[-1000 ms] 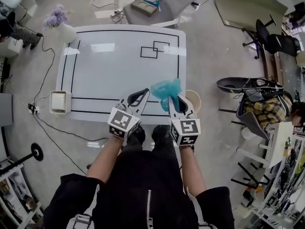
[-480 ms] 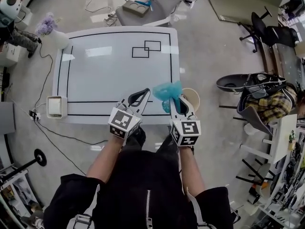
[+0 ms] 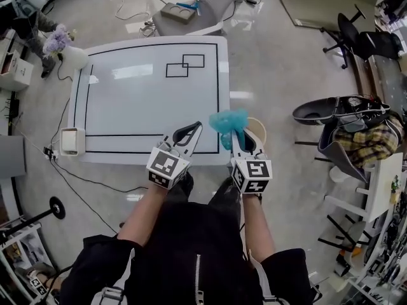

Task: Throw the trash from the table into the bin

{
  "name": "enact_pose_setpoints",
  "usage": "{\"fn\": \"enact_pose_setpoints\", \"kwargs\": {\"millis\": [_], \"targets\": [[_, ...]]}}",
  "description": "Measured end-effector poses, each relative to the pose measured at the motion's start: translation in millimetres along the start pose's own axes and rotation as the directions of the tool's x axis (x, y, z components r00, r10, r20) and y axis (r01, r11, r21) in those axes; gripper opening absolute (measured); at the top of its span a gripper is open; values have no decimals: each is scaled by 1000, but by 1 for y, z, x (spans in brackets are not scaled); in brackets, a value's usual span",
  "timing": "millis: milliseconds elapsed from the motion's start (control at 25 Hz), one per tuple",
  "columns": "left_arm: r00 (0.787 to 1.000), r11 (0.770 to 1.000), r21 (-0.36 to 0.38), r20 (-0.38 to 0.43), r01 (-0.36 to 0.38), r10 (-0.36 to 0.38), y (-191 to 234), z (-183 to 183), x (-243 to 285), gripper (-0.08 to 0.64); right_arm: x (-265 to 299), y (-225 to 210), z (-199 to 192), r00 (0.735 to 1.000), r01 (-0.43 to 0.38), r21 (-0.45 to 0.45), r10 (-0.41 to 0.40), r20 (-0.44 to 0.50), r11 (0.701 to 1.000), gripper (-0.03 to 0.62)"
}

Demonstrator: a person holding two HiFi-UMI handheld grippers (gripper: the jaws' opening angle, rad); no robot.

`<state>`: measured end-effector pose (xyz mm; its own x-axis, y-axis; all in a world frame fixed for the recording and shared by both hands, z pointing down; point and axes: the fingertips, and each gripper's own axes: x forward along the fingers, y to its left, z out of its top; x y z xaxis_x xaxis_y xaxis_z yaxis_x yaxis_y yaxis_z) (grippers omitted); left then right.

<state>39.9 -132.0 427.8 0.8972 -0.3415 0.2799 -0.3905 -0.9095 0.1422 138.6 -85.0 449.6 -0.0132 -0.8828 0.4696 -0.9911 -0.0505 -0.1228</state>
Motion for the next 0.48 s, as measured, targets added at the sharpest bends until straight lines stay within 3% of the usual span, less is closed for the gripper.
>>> {"fn": "enact_pose_setpoints", "kwargs": {"millis": [480], "targets": [[1000,1000,-22,3,-19,19,-72,8,73,9,-28,-87,-12,999,-46,-7,46,-23,999,48]]}}
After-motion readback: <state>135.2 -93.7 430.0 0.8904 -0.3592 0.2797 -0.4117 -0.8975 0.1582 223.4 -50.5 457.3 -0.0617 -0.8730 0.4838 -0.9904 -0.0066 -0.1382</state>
